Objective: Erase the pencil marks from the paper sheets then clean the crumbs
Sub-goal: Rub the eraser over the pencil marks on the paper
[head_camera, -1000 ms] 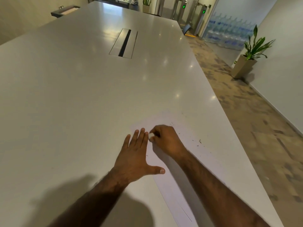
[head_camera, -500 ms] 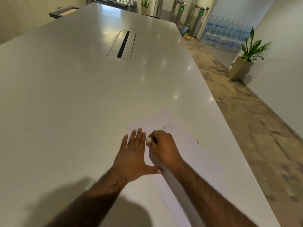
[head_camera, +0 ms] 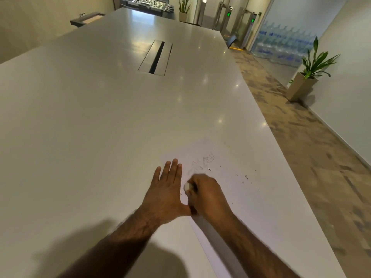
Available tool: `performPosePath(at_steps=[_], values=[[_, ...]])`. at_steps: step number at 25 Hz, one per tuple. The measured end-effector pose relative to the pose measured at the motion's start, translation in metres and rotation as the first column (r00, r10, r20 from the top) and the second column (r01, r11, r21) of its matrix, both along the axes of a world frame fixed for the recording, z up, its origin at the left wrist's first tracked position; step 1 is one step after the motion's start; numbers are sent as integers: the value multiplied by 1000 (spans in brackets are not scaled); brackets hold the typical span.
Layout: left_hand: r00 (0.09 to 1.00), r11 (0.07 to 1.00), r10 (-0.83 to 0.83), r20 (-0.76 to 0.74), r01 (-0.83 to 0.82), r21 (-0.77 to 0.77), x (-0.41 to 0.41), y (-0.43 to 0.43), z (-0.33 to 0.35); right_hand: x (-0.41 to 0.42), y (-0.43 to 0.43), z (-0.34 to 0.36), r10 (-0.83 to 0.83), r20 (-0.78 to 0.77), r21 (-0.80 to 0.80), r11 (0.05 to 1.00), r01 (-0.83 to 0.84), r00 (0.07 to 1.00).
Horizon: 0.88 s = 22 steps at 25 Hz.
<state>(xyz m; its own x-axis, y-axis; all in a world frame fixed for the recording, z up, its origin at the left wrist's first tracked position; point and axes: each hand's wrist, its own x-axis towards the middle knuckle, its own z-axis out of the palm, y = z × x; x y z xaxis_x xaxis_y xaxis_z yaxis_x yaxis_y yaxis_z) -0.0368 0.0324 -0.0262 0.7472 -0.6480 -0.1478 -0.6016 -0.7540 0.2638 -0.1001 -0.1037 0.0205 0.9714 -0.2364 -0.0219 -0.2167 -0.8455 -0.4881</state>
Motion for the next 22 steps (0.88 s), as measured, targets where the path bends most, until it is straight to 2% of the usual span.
performPosePath(at_steps=[2,7,10,15,19,22], values=[[1000,1000,12,2,-12,2,1,0,-1,-10,-8,-3,10,-70,8,1000,-10,998],[999,1000,15,-39,-15,-12,1,0,-1,46,-13,3,-66,133,18,998,64,989],[999,1000,14,-31,-14,-4,0,1,2,46,-12,1,-2,161,-25,1000,6,987],[1000,1000,4,6,-4,14,0,-1,0,-8,-3,-15,103,199,-121,990,-79,975],[1000,1000,-6,0,6,22,0,0,0,34,4,3,11,222,-127,992,18,975],[1000,1000,4,-1,-4,26,-1,1,1,29,3,3,-14,210,-105,994,37,978]])
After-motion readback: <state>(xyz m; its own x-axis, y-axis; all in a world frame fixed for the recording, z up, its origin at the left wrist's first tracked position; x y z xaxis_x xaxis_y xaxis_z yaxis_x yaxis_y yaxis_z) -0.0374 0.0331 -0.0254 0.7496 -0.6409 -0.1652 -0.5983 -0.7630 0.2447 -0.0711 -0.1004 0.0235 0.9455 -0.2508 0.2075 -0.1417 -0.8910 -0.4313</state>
